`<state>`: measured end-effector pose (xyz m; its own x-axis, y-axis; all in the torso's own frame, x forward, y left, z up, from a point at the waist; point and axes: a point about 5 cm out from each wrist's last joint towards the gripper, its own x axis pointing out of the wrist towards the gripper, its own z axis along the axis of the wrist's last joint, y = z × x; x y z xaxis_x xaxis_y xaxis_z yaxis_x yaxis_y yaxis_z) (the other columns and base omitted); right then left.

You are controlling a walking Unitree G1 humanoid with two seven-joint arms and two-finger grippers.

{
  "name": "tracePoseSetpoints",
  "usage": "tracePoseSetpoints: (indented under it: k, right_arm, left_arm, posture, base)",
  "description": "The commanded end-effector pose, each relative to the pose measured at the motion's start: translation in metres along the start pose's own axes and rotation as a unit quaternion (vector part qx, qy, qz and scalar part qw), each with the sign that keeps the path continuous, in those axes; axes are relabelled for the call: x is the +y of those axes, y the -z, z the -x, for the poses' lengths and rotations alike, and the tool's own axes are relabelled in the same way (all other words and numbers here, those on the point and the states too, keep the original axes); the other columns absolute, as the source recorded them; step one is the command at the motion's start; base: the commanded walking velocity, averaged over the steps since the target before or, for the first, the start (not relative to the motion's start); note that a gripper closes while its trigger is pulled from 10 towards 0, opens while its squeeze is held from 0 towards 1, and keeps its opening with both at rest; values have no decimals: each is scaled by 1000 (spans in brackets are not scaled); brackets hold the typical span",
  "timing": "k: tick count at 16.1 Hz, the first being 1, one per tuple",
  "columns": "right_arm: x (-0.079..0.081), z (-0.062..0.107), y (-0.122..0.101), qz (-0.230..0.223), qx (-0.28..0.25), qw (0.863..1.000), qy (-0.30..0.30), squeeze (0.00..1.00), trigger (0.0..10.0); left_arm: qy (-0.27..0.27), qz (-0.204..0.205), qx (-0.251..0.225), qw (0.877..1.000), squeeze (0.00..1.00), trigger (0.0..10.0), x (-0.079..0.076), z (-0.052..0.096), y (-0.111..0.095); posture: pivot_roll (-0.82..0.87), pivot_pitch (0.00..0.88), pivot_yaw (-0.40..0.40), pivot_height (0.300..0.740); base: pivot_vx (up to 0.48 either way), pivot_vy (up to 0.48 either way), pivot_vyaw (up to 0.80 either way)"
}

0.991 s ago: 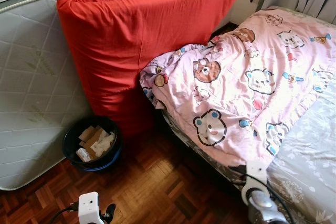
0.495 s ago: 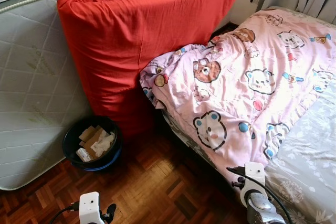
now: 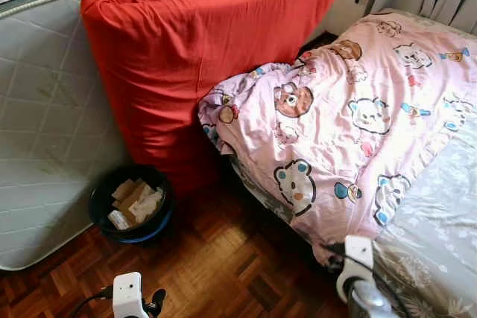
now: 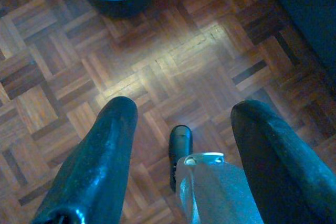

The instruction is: Clean up the room

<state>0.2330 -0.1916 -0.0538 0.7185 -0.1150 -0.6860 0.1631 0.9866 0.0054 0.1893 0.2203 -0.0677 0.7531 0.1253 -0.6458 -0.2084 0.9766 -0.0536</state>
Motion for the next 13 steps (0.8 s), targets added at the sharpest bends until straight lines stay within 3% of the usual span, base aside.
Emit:
tracePoseSetpoints:
  k: [1, 5, 13]
  right_arm:
    - [-1, 4, 18, 10, 33, 999, -6, 0, 10000]
    - [-2, 12, 46, 30, 70, 997, -12, 0, 10000]
    - [-5, 17, 59, 39, 91, 995, -6, 0, 10000]
  left_arm:
    - [-3, -3, 22, 1000, 0, 10000, 2, 2, 8]
    - [-5, -7, 29, 1000, 0, 10000, 0, 2, 9]
    - [-5, -8, 37, 999, 0, 10000, -1, 1, 9]
  posture:
    - [57, 138, -13, 740]
    - [65, 130, -29, 740]
    - [63, 126, -34, 740]
  base:
    - [0, 0, 0]
    - [0, 0, 498]
    - [0, 0, 800]
